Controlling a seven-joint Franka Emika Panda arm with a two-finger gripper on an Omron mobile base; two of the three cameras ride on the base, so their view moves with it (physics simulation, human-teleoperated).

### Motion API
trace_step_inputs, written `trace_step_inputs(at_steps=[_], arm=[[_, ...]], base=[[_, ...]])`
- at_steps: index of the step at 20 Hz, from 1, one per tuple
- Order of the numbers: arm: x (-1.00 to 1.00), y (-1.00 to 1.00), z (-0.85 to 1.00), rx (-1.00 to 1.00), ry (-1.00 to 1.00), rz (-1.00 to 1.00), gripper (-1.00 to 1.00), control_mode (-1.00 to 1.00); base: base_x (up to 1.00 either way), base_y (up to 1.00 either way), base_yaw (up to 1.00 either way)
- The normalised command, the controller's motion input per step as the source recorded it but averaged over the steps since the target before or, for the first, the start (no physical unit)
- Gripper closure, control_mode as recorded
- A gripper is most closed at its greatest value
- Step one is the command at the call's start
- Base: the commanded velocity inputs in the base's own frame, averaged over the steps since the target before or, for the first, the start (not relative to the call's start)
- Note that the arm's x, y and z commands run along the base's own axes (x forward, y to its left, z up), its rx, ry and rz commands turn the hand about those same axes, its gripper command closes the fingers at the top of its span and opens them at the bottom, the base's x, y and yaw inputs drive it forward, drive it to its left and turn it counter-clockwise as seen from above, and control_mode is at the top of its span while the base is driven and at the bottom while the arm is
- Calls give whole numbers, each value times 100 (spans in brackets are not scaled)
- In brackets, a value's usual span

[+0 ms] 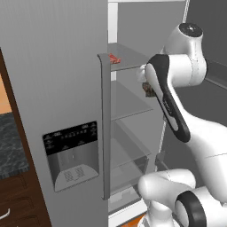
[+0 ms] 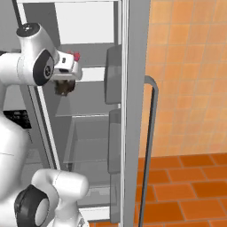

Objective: Place one mushroom and one steak in each tupperware on the nearby counter, to pack two identical lunches.

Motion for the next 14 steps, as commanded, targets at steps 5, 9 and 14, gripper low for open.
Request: trace_step_inputs(at_steps=[5,9,14], arm=[[-100,-9,-78,0,50,-1,100,-100],[-95,-3,-81,0,35,0,100,-100],[-80,0,-51,0,4,0,100,-100]], base=[[0,0,0],[0,0,0],[0,0,0]])
